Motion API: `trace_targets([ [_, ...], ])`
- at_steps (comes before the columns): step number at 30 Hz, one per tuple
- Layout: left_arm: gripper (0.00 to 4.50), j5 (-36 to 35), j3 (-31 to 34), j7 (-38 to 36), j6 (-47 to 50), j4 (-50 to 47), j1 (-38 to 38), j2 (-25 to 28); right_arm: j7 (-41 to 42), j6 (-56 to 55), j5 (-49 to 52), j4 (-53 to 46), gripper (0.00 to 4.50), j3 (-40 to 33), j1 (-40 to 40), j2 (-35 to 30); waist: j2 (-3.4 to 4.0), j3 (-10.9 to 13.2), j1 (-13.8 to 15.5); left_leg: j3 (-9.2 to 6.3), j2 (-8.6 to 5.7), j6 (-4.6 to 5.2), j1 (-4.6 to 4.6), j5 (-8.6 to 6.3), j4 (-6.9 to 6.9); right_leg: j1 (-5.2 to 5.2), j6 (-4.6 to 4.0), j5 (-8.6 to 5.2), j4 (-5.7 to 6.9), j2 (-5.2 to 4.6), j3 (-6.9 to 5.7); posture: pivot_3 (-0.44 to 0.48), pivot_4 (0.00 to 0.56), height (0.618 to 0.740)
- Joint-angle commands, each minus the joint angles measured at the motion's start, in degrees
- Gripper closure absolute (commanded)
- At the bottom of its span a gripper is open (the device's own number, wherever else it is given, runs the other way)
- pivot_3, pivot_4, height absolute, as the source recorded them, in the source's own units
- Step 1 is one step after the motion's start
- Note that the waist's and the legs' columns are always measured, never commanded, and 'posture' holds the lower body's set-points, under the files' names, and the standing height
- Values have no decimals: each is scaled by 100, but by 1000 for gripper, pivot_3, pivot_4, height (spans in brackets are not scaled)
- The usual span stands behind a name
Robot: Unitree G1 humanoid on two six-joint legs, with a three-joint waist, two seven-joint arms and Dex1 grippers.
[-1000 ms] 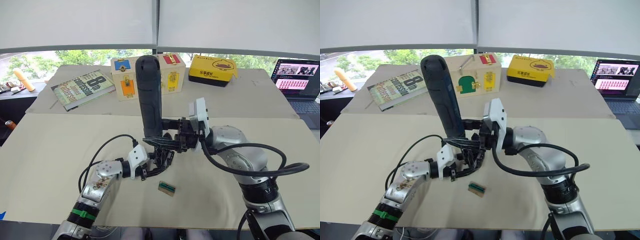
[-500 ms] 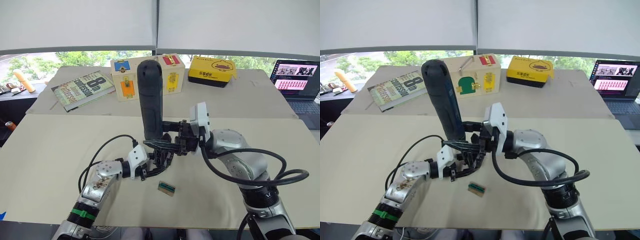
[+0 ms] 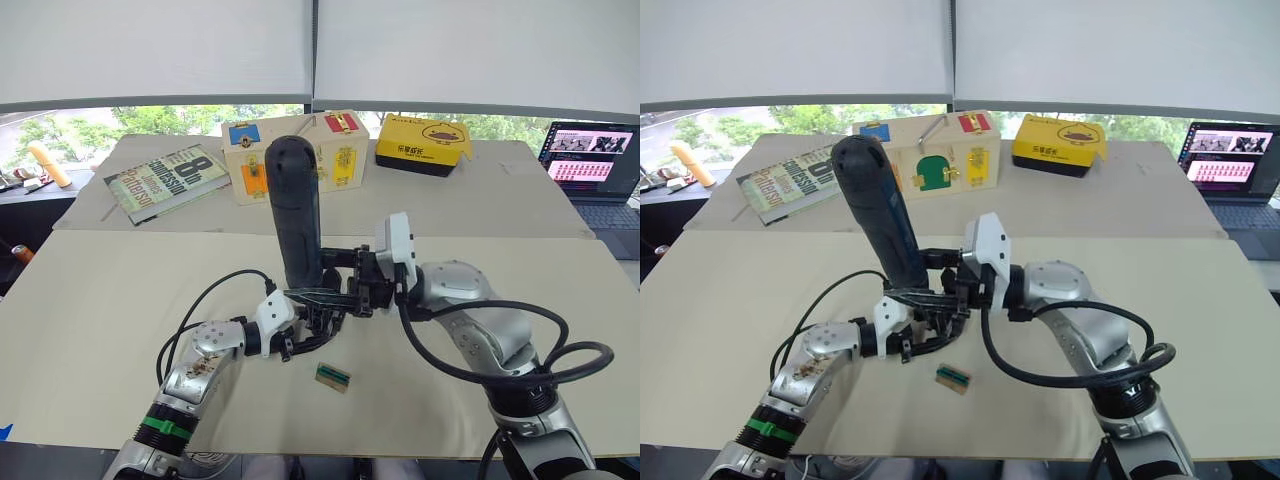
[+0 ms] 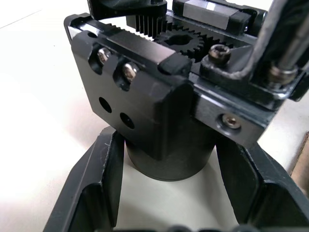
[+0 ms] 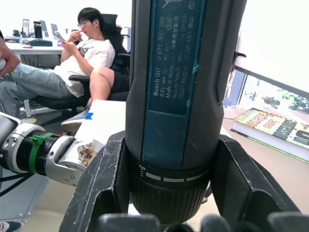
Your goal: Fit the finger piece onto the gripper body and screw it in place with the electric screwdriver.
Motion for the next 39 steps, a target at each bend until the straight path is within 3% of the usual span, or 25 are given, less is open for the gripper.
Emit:
trace_targets([
  [1, 2226, 91, -141, -26, 296, 202, 200, 118, 19, 148, -403, 459, 2578, 260, 207, -138, -1, -2, 0, 0, 0, 0, 0, 0, -2, 0, 0, 0, -1, -1, 0, 0, 150, 740],
  [17, 2226, 126, -126, 38, 278, 256, 218, 101, 414, 300, 632, -22, 2578, -605, -367, -233, -2, 4, 13, -2, -1, -1, -15, 1, -26, -16, -4, -1, -11, -5, -2, 0, 150, 740],
  [34, 2226, 75, -54, 281, 317, 304, 293, -43, 967, 478, 1353, -484, 2578, -866, -550, -460, -6, 11, 62, -7, -2, 0, -30, 2, -22, -20, -2, -1, -21, 0, -12, 0, 150, 740],
  [38, 295, 7, 54, 325, 311, 220, 397, -10, 987, 642, 1846, -660, 2578, -1104, -586, -530, -3, 13, 59, -8, -2, 0, -29, 2, -24, -21, -2, -1, -21, -2, -9, 0, 150, 740],
  [39, 34, 6, 103, 323, 247, 199, 459, 50, 977, 725, 2025, -733, 2578, -1204, -592, -583, -2, 15, 57, -8, -2, -1, -30, 2, -24, -23, -2, -1, -20, -1, -9, 0, 150, 740],
])
